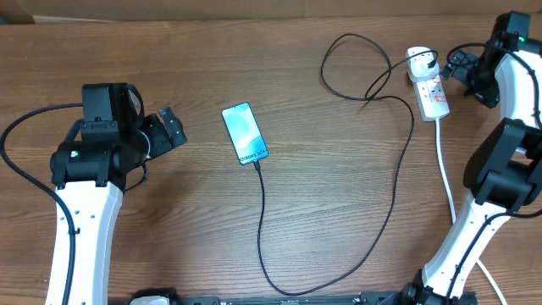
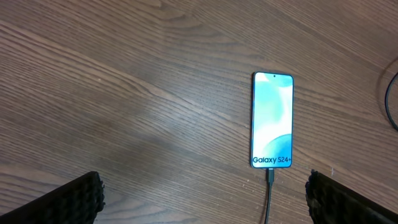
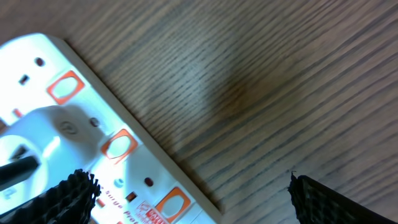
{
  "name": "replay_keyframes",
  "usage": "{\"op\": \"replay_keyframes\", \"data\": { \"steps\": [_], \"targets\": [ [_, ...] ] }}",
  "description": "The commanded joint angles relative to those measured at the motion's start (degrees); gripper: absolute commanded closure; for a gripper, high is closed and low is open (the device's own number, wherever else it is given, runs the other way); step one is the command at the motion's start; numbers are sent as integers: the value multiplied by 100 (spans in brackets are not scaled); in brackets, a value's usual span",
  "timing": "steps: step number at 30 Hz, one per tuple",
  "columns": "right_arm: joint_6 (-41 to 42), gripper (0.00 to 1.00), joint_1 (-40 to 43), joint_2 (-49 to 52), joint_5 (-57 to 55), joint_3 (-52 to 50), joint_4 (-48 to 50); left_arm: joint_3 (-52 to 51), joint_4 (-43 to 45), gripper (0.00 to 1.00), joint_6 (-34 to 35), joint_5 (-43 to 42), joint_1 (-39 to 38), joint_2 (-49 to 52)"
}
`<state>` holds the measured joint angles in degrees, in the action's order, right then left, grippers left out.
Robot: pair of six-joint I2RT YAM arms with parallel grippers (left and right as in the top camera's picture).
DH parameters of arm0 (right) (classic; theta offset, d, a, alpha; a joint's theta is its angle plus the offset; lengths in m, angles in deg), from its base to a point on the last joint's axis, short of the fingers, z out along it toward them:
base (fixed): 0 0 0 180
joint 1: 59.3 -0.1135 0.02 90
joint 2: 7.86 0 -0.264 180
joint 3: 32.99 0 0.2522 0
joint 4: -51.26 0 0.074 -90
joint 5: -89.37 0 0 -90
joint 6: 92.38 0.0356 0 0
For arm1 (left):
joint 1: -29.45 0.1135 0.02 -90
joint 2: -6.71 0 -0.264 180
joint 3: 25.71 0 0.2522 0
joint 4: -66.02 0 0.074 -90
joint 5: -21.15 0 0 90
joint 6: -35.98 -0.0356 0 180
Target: Plug charger to phone and switch on socket
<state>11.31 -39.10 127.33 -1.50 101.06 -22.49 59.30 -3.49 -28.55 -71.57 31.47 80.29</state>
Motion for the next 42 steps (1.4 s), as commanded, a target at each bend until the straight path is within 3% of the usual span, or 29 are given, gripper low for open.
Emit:
{"op": "replay_keyframes", "data": {
  "steps": [1,34,42],
  "targets": [
    [-31,0,0,140,-37,-35,63,17,13,0,-63,17,31,28],
    [-227,0,-28,149,-35,-50,249,17,13,1,-63,17,31,28],
    [-227,0,-28,149,-2,-501,549,17,13,0,-63,17,31,28]
  ]
}}
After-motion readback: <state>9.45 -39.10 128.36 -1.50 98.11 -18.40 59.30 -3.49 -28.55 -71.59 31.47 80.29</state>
